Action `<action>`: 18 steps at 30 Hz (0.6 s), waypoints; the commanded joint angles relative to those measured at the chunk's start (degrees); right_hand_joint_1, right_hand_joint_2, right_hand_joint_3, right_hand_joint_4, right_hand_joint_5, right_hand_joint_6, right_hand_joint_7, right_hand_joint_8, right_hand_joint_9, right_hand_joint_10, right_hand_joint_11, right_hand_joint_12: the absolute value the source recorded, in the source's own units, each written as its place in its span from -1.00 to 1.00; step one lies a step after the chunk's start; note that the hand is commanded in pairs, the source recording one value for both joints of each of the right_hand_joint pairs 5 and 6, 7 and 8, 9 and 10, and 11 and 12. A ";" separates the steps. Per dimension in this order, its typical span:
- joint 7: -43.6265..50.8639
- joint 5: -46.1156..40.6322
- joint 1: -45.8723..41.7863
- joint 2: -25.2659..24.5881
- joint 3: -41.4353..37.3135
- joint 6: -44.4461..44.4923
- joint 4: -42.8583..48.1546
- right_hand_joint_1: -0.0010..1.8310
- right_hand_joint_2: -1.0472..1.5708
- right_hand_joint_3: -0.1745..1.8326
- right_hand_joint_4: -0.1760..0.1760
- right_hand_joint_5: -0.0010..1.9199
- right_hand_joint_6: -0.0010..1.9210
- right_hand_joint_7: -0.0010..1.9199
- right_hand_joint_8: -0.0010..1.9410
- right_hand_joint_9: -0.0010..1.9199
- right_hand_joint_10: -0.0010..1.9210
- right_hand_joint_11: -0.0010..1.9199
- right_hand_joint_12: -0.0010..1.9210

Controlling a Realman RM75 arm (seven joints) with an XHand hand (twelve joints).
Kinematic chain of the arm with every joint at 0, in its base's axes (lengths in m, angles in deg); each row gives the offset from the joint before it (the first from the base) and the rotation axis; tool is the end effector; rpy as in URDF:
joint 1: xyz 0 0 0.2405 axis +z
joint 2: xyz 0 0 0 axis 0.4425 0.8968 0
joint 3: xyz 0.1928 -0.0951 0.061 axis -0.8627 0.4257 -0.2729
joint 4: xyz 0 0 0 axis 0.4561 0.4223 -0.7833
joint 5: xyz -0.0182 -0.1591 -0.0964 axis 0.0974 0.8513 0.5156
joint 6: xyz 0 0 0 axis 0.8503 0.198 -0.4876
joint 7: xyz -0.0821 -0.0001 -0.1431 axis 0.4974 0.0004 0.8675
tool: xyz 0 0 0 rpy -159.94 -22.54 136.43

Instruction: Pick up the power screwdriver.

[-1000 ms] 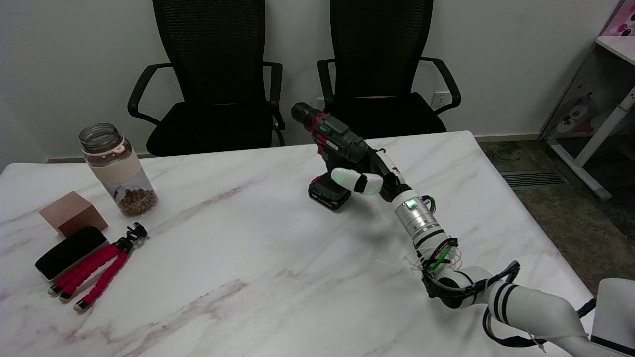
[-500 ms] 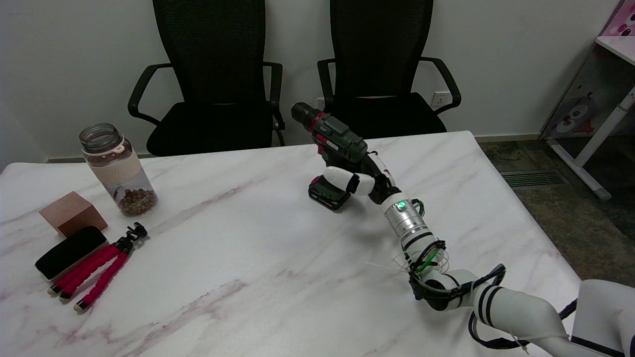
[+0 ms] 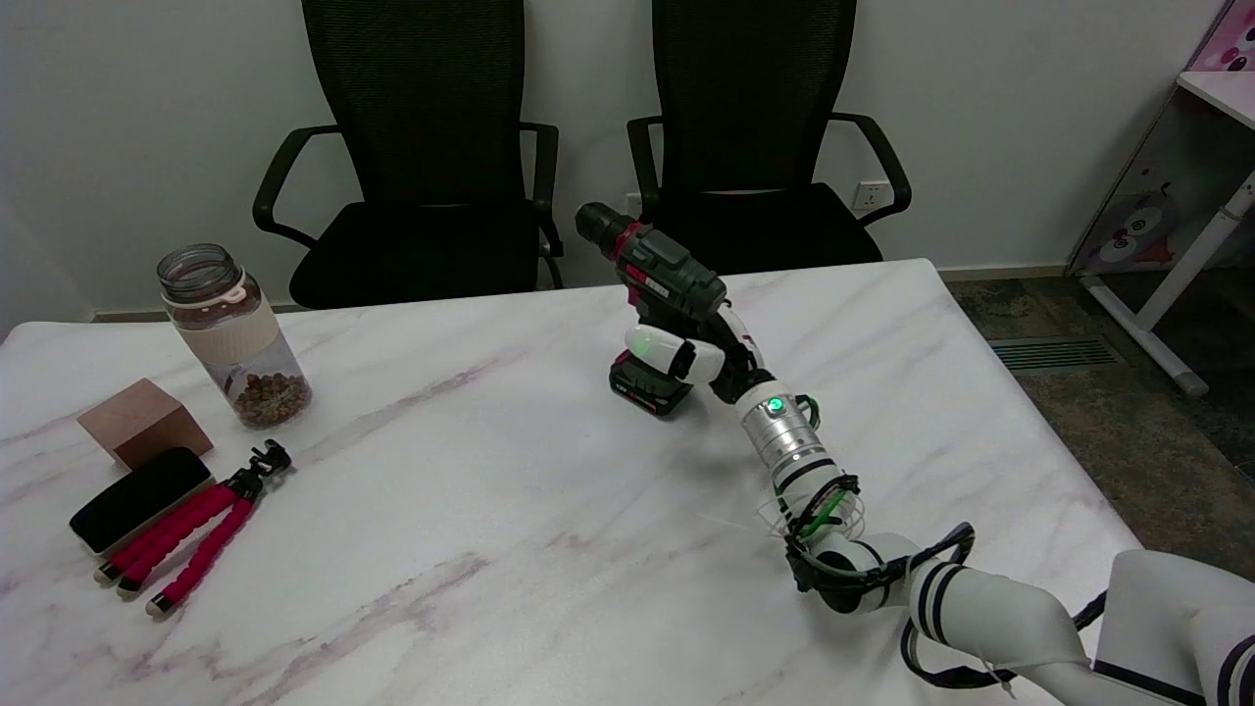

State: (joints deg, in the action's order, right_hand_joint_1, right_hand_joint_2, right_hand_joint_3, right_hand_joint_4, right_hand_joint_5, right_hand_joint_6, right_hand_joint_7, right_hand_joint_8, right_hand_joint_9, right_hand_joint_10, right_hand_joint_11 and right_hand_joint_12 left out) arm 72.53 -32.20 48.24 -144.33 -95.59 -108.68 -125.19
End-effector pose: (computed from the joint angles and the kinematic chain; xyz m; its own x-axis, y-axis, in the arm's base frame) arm -0.2949 -0.3807 0.2734 0.0458 0.0129 0.9989 -0.9930 -0.1085 0.0470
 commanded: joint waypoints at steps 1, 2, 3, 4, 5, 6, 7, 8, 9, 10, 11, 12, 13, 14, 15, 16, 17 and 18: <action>-0.57 -0.19 1.86 -2.52 0.04 -0.10 2.23 -0.14 -0.25 0.05 0.24 -0.86 -0.86 -0.86 -0.86 -0.65 -0.65 -0.61 -0.61; -0.57 -0.19 1.96 -2.55 0.04 -0.10 2.23 -0.14 -0.25 0.04 0.24 -0.86 -0.86 -0.86 -0.86 -0.65 -0.65 -0.61 -0.61; -0.57 -0.19 2.04 -2.63 0.04 -0.10 2.23 -0.14 -0.24 0.04 0.24 -0.86 -0.86 -0.86 -0.86 -0.65 -0.65 -0.61 -0.61; -0.57 -0.19 2.13 -2.69 0.04 -0.10 2.23 -0.14 -0.24 0.04 0.24 -0.86 -0.86 -0.86 -0.86 -0.65 -0.65 -0.61 -0.61; -0.57 -0.19 2.23 -2.69 0.04 -0.10 2.23 -0.14 -0.24 0.04 0.25 -0.86 -0.86 -0.86 -0.86 -0.65 -0.65 -0.61 -0.61; -0.57 -0.19 2.39 -2.69 0.04 -0.10 2.23 -0.14 -0.24 0.03 0.25 -0.86 -0.86 -0.86 -0.87 -0.65 -0.65 -0.61 -0.61; -0.57 -0.19 2.45 -2.72 0.04 -0.10 2.23 -0.14 -0.23 0.03 0.25 -0.86 -0.86 -0.86 -0.87 -0.65 -0.65 -0.61 -0.61; -0.57 -0.19 2.48 -2.78 0.04 -0.10 2.26 -0.14 -0.23 0.03 0.25 -0.86 -0.86 -0.86 -0.87 -0.65 -0.65 -0.61 -0.61; -0.57 -0.19 2.55 -2.78 0.04 -0.10 2.32 -0.14 -0.23 0.03 0.25 -0.87 -0.87 -0.87 -0.87 -0.65 -0.65 -0.61 -0.61; -0.57 -0.19 2.57 -2.78 0.04 -0.10 2.32 -0.14 -0.23 0.03 0.25 -0.87 -0.87 -0.87 -0.87 -0.65 -0.65 -0.61 -0.61; -0.57 -0.19 2.66 -2.78 0.04 -0.10 2.37 -0.14 -0.22 0.02 0.25 -0.87 -0.87 -0.87 -0.87 -0.65 -0.65 -0.61 -0.61; -0.57 -0.19 2.72 -2.78 0.04 -0.10 2.51 -0.14 -0.21 0.02 0.25 -0.87 -0.87 -0.87 -0.87 -0.65 -0.65 -0.61 -0.61; -0.57 -0.19 2.75 -2.78 0.04 -0.10 2.58 -0.14 -0.21 0.01 0.25 -0.87 -0.87 -0.87 -0.87 -0.65 -0.65 -0.61 -0.61; -0.57 -0.19 2.81 -2.78 0.01 -0.10 2.61 -0.15 -0.20 0.01 0.25 -0.87 -0.87 -0.87 -0.87 -0.65 -0.65 -0.61 -0.61; -0.57 -0.19 2.81 -2.78 -0.04 -0.10 2.67 -0.15 -0.20 0.00 0.25 -0.87 -0.87 -0.87 -0.87 -0.65 -0.65 -0.62 -0.62; -0.57 -0.19 2.81 -2.78 -0.05 -0.10 2.67 -0.15 -0.18 -0.01 0.25 -0.87 -0.87 -0.87 -0.87 -0.65 -0.65 -0.62 -0.62; -0.57 -0.21 2.81 -2.78 -0.05 -0.10 2.70 -0.15 -0.18 -0.02 0.25 -0.87 -0.87 -0.87 -0.87 -0.64 -0.64 -0.62 -0.62; -0.57 -0.28 2.83 -2.78 -0.05 -0.10 2.76 -0.14 -0.17 -0.02 0.25 -0.87 -0.87 -0.87 -0.87 -0.64 -0.64 -0.63 -0.63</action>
State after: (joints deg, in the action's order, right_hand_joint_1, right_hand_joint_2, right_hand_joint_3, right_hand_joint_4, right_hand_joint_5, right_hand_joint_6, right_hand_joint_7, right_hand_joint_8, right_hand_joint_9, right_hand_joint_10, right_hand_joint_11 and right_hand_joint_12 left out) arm 72.09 -32.32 50.14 -146.45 -95.55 -108.71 -123.31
